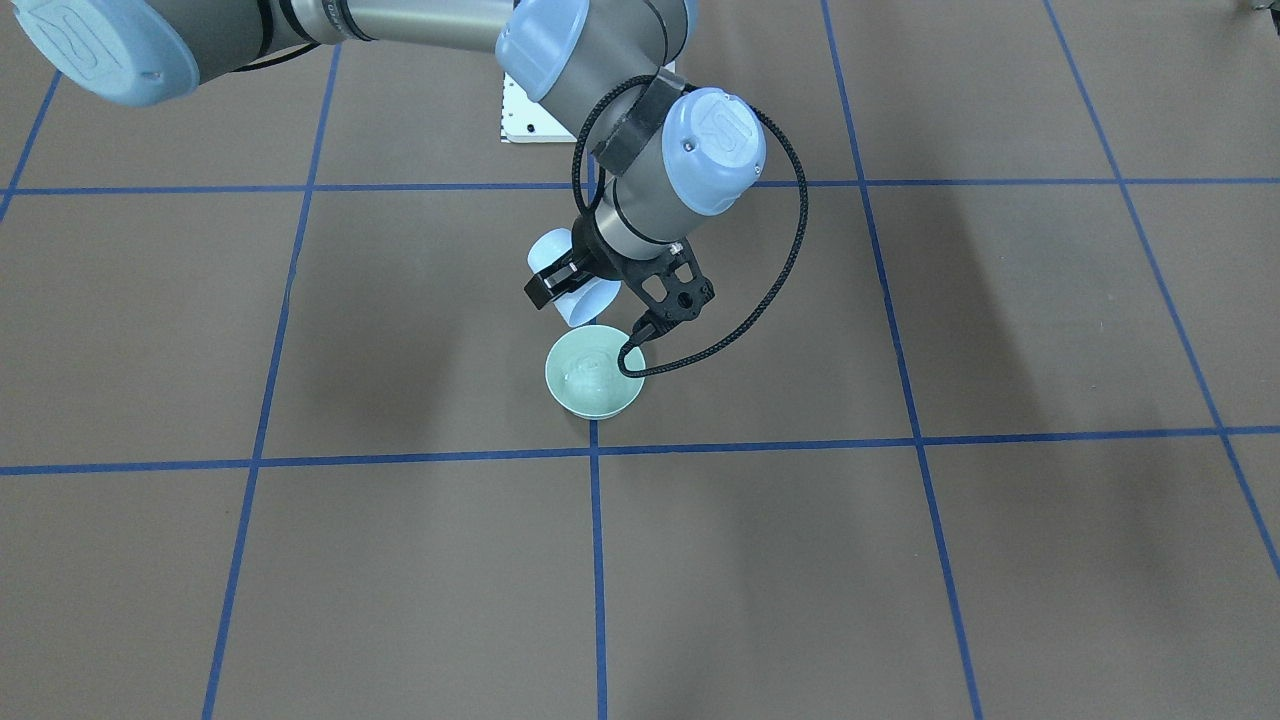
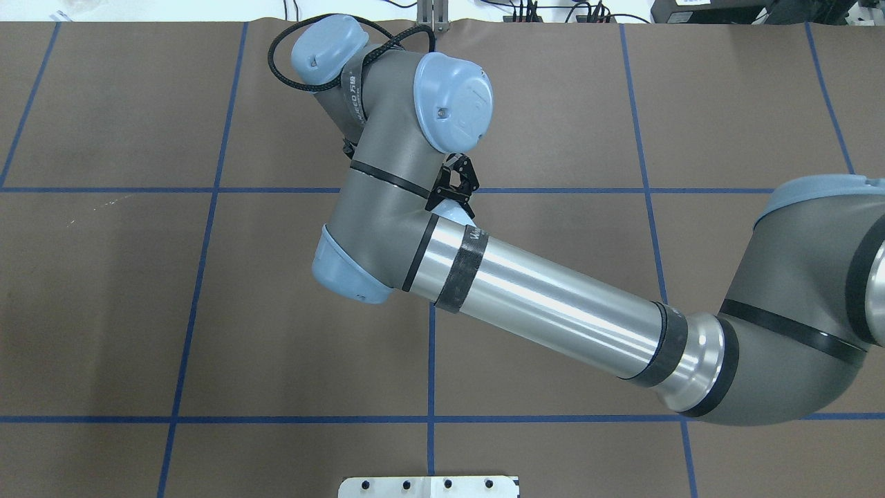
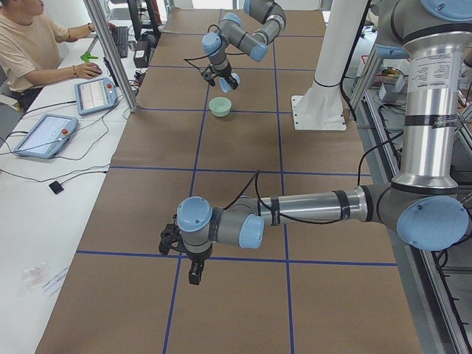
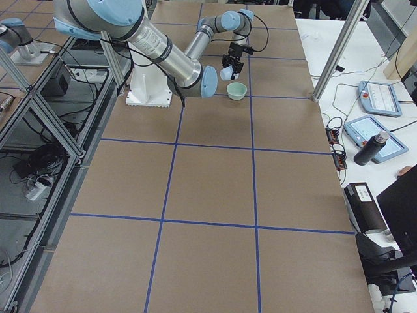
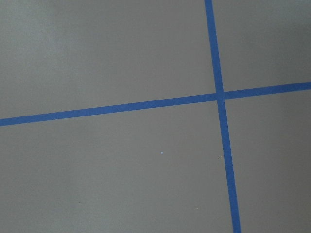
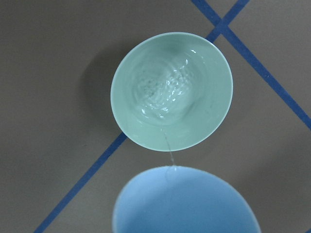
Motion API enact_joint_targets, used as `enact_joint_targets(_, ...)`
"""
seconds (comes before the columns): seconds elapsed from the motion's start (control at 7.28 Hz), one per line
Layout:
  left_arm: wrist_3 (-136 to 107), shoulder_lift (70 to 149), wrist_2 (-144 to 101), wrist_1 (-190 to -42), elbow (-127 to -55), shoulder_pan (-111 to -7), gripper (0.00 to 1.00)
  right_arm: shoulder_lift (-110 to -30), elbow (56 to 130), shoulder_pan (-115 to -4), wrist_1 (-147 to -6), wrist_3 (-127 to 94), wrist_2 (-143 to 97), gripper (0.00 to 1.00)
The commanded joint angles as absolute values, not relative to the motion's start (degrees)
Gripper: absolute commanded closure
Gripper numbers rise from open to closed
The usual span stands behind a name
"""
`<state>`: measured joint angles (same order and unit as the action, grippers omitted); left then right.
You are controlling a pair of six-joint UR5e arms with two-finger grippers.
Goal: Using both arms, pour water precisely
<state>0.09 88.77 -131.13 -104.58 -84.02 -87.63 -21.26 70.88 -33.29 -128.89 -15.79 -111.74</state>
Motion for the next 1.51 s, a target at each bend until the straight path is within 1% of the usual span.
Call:
enact_joint_targets(0.0,0.09,88.77,-131.13,-104.68,-84.02,-87.63,0.0,-20.57,70.75,-33.49,-131.22,-14.85,-111.27,1.0)
enact_joint_targets(0.41,0.09,88.77,-131.13,-104.77,-83.94,-87.63,0.0,-20.74,71.28,-34.54,-127.81,-15.11,-111.44,1.0)
enact_joint_targets(0.69,0.09,88.77,-131.13,-104.77,-83.94,-87.63,0.0,-22.23,71.98,-34.89,-120.61,-18.71,-111.53,1.0)
enact_joint_targets(0.82,0.09,88.77,-131.13,-104.77,-83.85,-87.63,0.0,-25.19,75.9,-35.15,-117.54,-19.07,-111.53,1.0)
enact_joint_targets(0.96,0.09,88.77,-131.13,-104.85,-83.85,-87.63,0.0,-29.75,80.72,-35.5,-111.59,-24.21,-111.19,1.0)
enact_joint_targets(1.1,0.09,88.77,-131.13,-104.85,-83.85,-87.63,0.0,-34.41,83.64,-35.77,-103.79,-25.65,-110.57,1.0)
enact_joint_targets(1.37,0.09,88.77,-131.13,-104.85,-83.85,-87.63,0.0,-45.38,92.5,-36.65,-88.59,-30.63,-108.55,1.0)
